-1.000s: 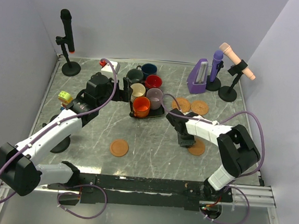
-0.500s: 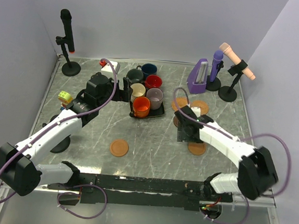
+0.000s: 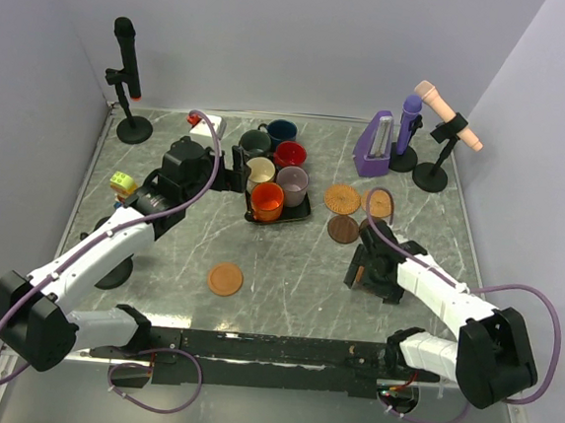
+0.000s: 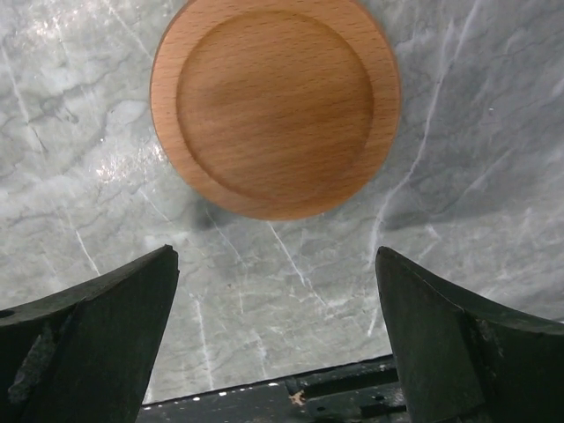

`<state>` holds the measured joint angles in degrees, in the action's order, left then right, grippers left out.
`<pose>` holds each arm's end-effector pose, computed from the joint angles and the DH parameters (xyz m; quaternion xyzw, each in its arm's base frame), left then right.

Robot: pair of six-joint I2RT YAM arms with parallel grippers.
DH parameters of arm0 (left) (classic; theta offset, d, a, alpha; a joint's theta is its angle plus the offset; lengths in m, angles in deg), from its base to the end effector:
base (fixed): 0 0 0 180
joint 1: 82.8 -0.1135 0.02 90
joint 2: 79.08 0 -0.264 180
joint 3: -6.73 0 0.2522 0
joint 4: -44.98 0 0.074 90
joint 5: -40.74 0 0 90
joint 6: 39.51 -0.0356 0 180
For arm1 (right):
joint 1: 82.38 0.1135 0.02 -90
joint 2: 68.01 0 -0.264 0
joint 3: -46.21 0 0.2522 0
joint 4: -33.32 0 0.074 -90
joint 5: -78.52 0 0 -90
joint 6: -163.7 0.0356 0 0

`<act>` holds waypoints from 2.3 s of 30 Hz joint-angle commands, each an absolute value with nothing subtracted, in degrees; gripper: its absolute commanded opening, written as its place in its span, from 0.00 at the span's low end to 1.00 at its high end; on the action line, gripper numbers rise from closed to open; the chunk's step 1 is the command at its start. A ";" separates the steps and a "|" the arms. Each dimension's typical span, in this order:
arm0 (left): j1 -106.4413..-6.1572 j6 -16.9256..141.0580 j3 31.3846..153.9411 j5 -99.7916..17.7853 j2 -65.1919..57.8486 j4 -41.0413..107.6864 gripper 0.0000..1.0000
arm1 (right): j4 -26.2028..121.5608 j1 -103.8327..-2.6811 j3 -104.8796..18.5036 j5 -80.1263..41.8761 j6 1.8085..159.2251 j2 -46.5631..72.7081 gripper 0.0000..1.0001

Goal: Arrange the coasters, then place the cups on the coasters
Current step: Move the coaster to the center of the board.

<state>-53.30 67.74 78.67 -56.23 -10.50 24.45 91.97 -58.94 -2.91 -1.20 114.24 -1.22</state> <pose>0.2457 -0.1340 0.3418 0.0498 0.8025 -0.1902 0.5633 0.1695 0.0666 0.1736 0.1576 0.9763 -0.0126 0.1477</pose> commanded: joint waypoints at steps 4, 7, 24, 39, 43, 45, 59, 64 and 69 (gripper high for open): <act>-53.00 67.98 79.29 -56.56 -12.90 25.77 0.97 | 87.34 -62.34 -1.48 -5.42 114.75 -0.16 0.99; -53.09 67.89 79.29 -56.65 -12.81 25.68 0.97 | 86.64 -63.66 -1.39 -5.42 114.66 0.81 0.99; -53.09 67.98 79.29 -56.56 -12.63 25.86 0.96 | 83.65 -70.78 -2.09 -5.16 111.76 6.70 0.82; -53.00 67.98 79.29 -56.56 -12.63 25.77 0.97 | 82.51 -76.40 -6.48 -5.06 105.26 11.70 0.71; -53.00 67.89 79.21 -56.82 -12.55 25.77 0.97 | 82.42 -76.58 -8.33 -5.51 104.20 13.55 0.70; -53.00 67.89 79.29 -56.82 -12.55 25.77 0.97 | 82.24 -76.58 -9.21 -5.77 104.02 14.25 0.69; -53.00 67.80 79.38 -56.91 -12.02 25.77 0.97 | 81.01 -76.67 -11.23 -6.56 102.36 16.98 0.67; -53.09 67.71 79.29 -57.17 -12.02 25.68 0.97 | 81.27 -76.58 -11.85 -6.56 102.00 17.86 0.67; -53.00 67.71 79.29 -57.00 -11.84 25.59 0.97 | 81.27 -76.67 -12.03 -6.74 101.65 18.21 0.66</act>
